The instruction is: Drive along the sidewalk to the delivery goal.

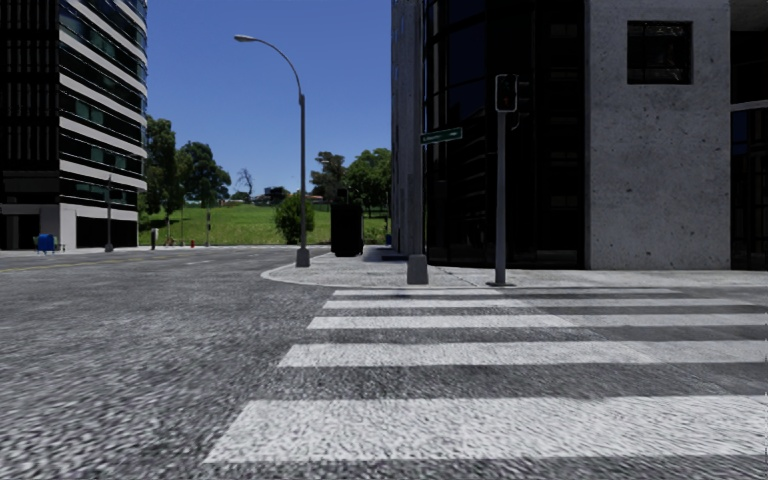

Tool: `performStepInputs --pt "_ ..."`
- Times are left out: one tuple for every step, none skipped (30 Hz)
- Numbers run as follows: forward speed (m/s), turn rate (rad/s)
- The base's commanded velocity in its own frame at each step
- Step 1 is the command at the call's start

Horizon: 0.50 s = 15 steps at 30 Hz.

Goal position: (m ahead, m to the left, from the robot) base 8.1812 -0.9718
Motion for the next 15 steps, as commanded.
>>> performStepInputs --pt "1.24 0.00" --pt "1.24 0.00" --pt "1.24 0.00" --pt "1.24 0.00" --pt "1.24 0.00" --pt "1.24 0.00" --pt "1.24 0.00" --pt "1.24 0.00" --pt "1.24 0.00" --pt "1.24 0.00" --pt "1.24 0.00" --pt "2.00 0.00" --pt "2.00 0.00" --pt "2.00 0.00" --pt "2.00 0.00"
